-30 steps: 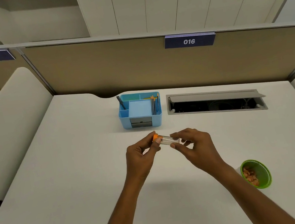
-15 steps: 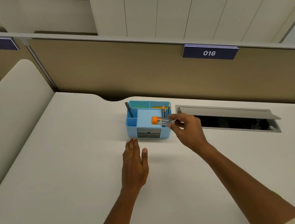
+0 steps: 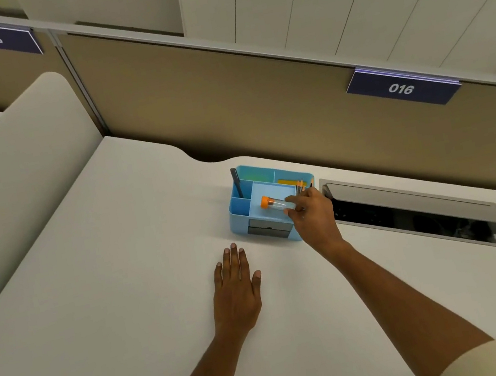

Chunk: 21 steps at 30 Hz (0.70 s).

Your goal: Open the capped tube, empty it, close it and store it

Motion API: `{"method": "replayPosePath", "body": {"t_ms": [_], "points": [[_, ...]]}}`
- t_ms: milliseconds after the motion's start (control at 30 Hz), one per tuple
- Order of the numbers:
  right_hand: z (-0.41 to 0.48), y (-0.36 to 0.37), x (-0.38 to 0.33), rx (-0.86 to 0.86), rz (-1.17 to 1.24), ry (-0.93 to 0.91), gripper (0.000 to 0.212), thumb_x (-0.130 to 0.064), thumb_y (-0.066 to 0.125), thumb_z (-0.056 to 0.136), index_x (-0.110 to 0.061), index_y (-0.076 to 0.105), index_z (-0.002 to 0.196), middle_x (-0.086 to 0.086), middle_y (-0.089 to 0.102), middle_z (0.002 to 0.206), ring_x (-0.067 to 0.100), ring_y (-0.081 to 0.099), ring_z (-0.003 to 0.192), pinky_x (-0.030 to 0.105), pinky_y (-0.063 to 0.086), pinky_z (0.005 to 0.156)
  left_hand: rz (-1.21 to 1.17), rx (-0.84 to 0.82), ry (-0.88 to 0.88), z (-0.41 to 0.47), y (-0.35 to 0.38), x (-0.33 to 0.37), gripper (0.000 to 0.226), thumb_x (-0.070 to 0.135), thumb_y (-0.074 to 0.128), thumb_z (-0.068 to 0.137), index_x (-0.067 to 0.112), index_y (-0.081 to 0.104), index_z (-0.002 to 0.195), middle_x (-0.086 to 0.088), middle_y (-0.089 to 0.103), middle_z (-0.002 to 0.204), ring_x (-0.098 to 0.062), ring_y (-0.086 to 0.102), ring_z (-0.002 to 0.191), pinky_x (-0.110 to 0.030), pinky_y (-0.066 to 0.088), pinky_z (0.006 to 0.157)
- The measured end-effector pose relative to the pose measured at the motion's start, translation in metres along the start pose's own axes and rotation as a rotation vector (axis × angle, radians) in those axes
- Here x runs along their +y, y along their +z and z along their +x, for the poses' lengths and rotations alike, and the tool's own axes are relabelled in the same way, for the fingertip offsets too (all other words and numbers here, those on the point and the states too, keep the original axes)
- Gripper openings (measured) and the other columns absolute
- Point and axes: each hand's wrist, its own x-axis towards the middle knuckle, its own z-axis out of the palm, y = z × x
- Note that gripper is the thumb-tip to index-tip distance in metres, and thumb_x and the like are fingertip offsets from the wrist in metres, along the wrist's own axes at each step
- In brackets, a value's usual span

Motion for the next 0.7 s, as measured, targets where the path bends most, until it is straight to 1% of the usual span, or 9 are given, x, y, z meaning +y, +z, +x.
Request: {"method": "replayPosePath", "body": {"t_ms": [100, 200, 267, 400, 600, 700], "points": [[0.004, 0.007, 0.004, -0.005, -0.003, -0.002, 0.036, -0.014, 0.070, 0.093, -0.008, 0.067, 0.128, 0.013, 0.059, 0.128, 0.030, 0.051, 0.132, 0.048, 0.054, 0.105, 0.037, -0.021, -0.025, 0.001, 0.006, -0.003, 0.078, 0.054, -0.004, 0.101, 0.009, 0.023, 0.159, -0.013, 0.026, 0.169, -0.030, 0.026, 0.156, -0.046, 0.018, 0.124], [0.004, 0.009, 0.009, -0.016, -0.022, -0.011, 0.036, -0.016, 0.068, 0.095, -0.009, 0.066, 0.130, 0.013, 0.059, 0.129, 0.028, 0.051, 0.131, 0.044, 0.053, 0.105, 0.070, -0.015, -0.021, 0.002, 0.009, -0.004, 0.076, 0.054, 0.001, 0.102, 0.009, 0.025, 0.159, -0.014, 0.028, 0.168, -0.030, 0.028, 0.155, -0.049, 0.025, 0.124], [0.004, 0.011, 0.011, -0.024, -0.038, -0.009, 0.037, -0.017, 0.067, 0.095, -0.010, 0.065, 0.131, 0.013, 0.059, 0.129, 0.028, 0.051, 0.130, 0.042, 0.052, 0.104, 0.075, -0.022, -0.021, 0.003, 0.010, -0.004, 0.077, 0.055, 0.002, 0.102, 0.009, 0.023, 0.159, -0.013, 0.025, 0.169, -0.030, 0.025, 0.156, -0.048, 0.022, 0.125], [0.001, 0.012, 0.012, -0.049, -0.038, -0.016, 0.039, -0.018, 0.066, 0.096, -0.010, 0.063, 0.134, 0.012, 0.059, 0.130, 0.028, 0.049, 0.132, 0.042, 0.051, 0.106, 0.099, -0.020, -0.015, 0.004, 0.012, -0.004, 0.076, 0.056, 0.005, 0.102, 0.009, 0.023, 0.159, -0.014, 0.026, 0.169, -0.030, 0.026, 0.156, -0.049, 0.022, 0.125], [0.000, 0.007, 0.008, -0.087, -0.047, 0.014, 0.045, -0.021, 0.065, 0.096, -0.012, 0.056, 0.140, 0.010, 0.054, 0.144, 0.027, 0.043, 0.138, 0.043, 0.044, 0.113, 0.108, -0.016, -0.007, 0.003, 0.011, -0.004, 0.077, 0.056, 0.005, 0.101, 0.009, 0.025, 0.159, -0.014, 0.028, 0.168, -0.031, 0.028, 0.155, -0.048, 0.022, 0.124], [-0.002, 0.003, 0.005, -0.087, -0.031, 0.027, 0.048, -0.021, 0.067, 0.095, -0.011, 0.055, 0.140, 0.011, 0.054, 0.145, 0.029, 0.044, 0.139, 0.045, 0.044, 0.113, 0.114, -0.032, -0.002, 0.002, 0.009, -0.003, 0.078, 0.056, 0.002, 0.101, 0.009, 0.023, 0.159, -0.014, 0.027, 0.168, -0.031, 0.027, 0.155, -0.047, 0.020, 0.124]]}}
